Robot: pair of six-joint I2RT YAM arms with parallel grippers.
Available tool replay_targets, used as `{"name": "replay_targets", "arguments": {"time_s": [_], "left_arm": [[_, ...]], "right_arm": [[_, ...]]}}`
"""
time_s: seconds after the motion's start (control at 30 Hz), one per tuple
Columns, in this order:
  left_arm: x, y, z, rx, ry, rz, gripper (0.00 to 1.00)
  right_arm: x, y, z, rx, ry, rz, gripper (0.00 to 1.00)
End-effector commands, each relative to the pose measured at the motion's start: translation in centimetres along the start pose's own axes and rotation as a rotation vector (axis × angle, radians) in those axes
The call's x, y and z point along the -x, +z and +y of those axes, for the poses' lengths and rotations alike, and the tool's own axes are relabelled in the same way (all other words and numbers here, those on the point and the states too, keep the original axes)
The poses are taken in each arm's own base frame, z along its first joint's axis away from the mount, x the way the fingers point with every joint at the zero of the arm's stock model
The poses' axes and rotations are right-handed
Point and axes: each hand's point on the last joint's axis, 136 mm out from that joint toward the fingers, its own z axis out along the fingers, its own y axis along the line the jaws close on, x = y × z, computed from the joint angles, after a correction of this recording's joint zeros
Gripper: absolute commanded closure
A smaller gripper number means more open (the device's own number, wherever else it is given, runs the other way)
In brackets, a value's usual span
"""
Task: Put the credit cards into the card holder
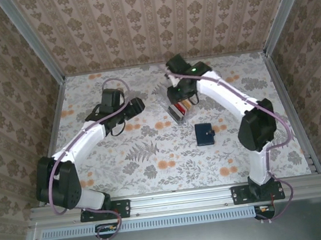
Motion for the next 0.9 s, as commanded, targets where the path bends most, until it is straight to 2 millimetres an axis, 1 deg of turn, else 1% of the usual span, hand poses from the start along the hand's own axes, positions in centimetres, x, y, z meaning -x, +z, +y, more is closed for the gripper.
{"name": "replay_targets", "arguments": {"time_s": [0.0, 0.07, 0.1, 0.17, 0.23, 0.33, 0.43, 0.57, 0.77, 0.87], "left_arm": [[1.9, -1.6, 1.0, 0.018, -0.008, -0.112, 0.12], [2.0, -1.9, 1.8, 0.026, -0.033, -0.134, 0.05], [1.9, -2.0, 2.3, 0.027, -0.045, -0.144, 0.03], [2.0, -2.5, 3.0, 0.026, -0.065, -0.164, 0.0], [1.8, -2.9, 3.9, 0.033, -0.086, -0.175, 0.0], [1.6, -3.7, 5.2, 0.058, -0.113, -0.192, 0.0], [1.4, -4.5, 6.6, 0.085, -0.137, -0.218, 0.0], [1.2, -4.9, 7.3, 0.086, -0.147, -0.224, 0.0], [1.0, -4.8, 7.3, 0.077, -0.151, -0.21, 0.0], [0.9, -4.9, 7.5, 0.076, -0.158, -0.211, 0.0]], "right_arm": [[-1.8, 1.6, -2.0, -0.231, -0.023, 0.077, 0.58], [-1.6, 2.1, -1.3, -0.272, -0.073, 0.073, 0.56], [-1.6, 2.6, -1.1, -0.3, -0.091, 0.071, 0.55], [-1.9, 3.5, -0.7, -0.329, -0.117, 0.084, 0.54], [-2.1, 4.2, -0.5, -0.366, -0.13, 0.1, 0.54], [-2.3, 5.1, 0.3, -0.405, -0.177, 0.107, 0.5], [-2.4, 6.0, 0.5, -0.458, -0.209, 0.11, 0.5], [-2.3, 6.6, 0.4, -0.503, -0.221, 0.119, 0.5], [-2.5, 7.7, 0.7, -0.528, -0.253, 0.126, 0.5], [-2.8, 8.2, 0.5, -0.541, -0.252, 0.142, 0.51]]}}
